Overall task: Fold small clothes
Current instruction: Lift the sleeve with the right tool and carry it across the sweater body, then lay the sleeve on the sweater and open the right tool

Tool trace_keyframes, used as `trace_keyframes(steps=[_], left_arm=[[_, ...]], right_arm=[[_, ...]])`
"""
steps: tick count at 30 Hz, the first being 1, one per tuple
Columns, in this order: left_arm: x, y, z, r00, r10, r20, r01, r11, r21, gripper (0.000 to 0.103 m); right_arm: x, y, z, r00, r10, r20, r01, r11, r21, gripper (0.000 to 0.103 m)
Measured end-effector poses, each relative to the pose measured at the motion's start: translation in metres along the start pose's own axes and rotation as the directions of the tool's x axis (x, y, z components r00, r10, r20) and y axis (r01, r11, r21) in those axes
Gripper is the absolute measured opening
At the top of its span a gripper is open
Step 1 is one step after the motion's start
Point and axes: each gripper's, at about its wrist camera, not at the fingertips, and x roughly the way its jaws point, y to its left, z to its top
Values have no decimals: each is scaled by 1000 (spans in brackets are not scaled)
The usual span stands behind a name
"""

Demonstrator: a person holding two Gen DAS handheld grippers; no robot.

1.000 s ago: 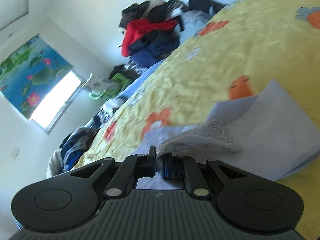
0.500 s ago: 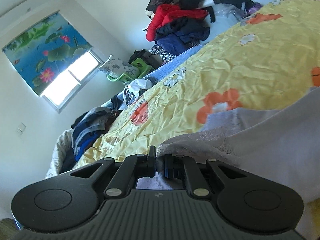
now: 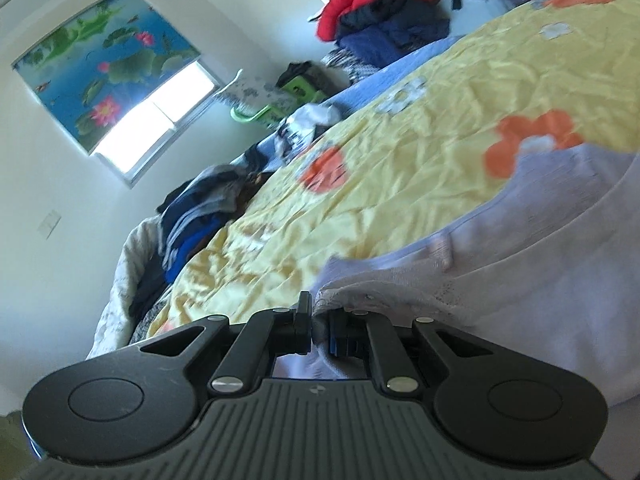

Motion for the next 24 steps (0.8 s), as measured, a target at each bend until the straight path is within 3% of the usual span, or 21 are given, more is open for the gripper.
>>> trace_keyframes(steps=[5, 8, 13, 16, 17, 19, 21, 24], left_arm=[[0, 5, -2, 1000, 12, -9, -12, 1000, -2, 103], [0, 9, -3, 1000, 15, -17, -15, 1000, -12, 103], [-1, 14, -4, 1000, 12, -22, -13, 999, -33, 103], [-4, 15, -3, 1000, 20, -16, -20, 999, -35, 103], [-5, 15, -3, 1000, 20, -15, -20, 999, -36, 103], [-5, 15, -2, 1000, 22, -12, -22, 999, -40, 103], [-7, 15, -1, 1000, 21, -10, -22, 999, -42, 103], [-9, 16, 0, 1000, 20, -13, -20, 999, -49, 103]], right_arm=[[20, 23, -15, 997, 29, -67, -33, 998, -57, 19], [33, 28, -23, 992, 22, -121, -32, 996, -80, 41], [47, 47, -32, 981, -1, -195, -33, 985, -170, 54], [47, 71, -37, 976, -2, -217, -69, 946, -318, 64], [47, 81, -40, 975, -17, -223, -73, 918, -390, 70], [46, 102, -49, 978, -59, -201, -59, 842, -536, 70], [44, 116, -52, 976, -40, -214, -97, 800, -592, 72], [38, 123, -41, 964, 61, -259, -190, 838, -511, 72]])
